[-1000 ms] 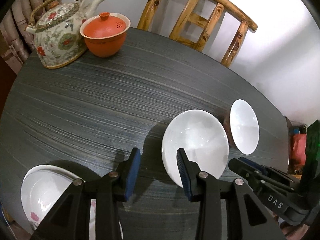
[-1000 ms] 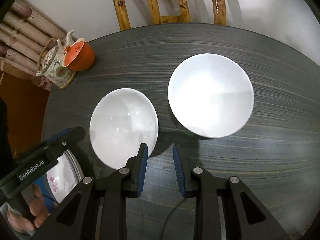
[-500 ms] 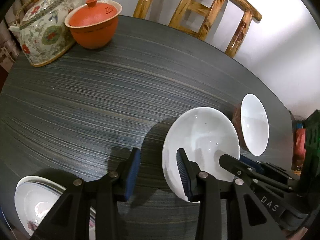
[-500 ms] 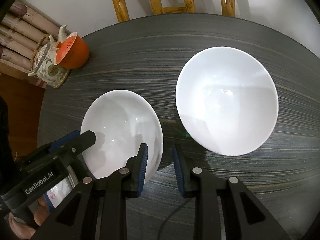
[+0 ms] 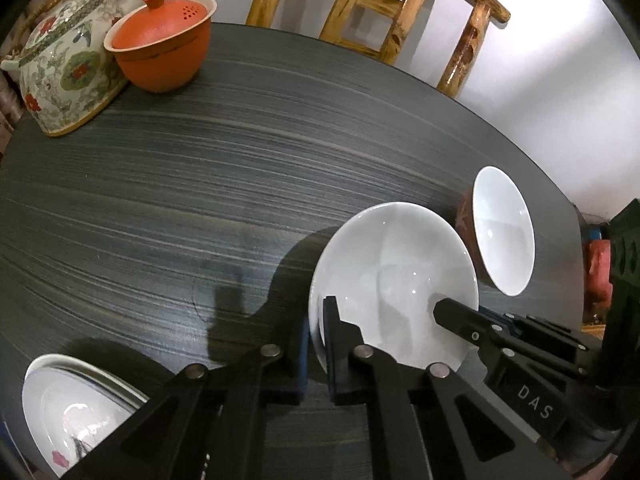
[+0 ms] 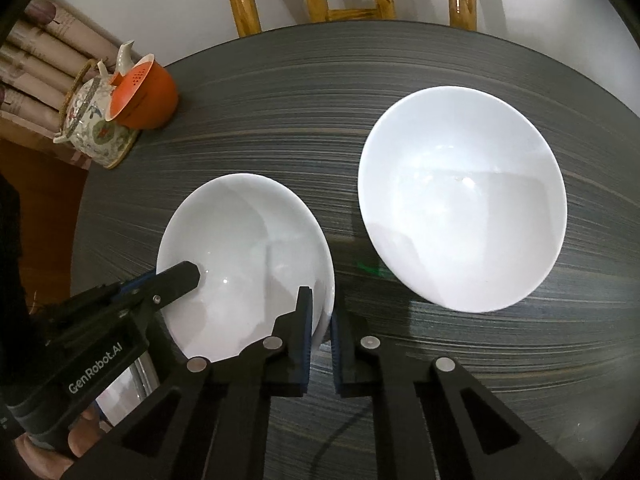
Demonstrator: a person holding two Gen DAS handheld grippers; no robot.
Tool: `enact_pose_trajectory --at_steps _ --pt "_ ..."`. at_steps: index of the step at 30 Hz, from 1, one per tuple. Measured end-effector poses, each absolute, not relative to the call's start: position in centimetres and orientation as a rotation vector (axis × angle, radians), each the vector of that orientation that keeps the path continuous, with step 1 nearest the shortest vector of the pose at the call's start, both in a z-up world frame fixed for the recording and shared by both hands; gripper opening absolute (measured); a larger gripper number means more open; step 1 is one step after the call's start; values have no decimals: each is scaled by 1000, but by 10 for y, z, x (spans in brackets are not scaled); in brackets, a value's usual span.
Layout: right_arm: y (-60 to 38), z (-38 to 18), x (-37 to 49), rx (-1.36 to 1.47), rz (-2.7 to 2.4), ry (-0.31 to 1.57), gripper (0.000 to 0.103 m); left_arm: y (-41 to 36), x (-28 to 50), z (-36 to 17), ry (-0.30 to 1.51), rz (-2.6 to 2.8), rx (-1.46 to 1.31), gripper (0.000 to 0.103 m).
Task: Organize plates and bowls
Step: 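Grip the rim of the plain white bowl with both tools, then carry the white bowl with both tools toward the plate stack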
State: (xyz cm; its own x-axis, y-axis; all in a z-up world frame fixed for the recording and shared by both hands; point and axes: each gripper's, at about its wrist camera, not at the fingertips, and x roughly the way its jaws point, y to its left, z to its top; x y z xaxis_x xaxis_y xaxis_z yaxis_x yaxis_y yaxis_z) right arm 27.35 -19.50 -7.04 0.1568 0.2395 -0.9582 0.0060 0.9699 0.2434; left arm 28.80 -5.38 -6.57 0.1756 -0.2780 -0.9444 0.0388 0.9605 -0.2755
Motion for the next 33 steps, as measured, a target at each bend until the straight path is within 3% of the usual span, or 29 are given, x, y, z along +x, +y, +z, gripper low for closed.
enact_pose_trajectory --at_steps 19,33 --pt "-203 -33 214 216 166 1366 9 -58 223 -27 1340 -276 -169 6" --pt "-211 -43 145 235 150 1382 9 -69 163 -44 1376 -314 -145 6"
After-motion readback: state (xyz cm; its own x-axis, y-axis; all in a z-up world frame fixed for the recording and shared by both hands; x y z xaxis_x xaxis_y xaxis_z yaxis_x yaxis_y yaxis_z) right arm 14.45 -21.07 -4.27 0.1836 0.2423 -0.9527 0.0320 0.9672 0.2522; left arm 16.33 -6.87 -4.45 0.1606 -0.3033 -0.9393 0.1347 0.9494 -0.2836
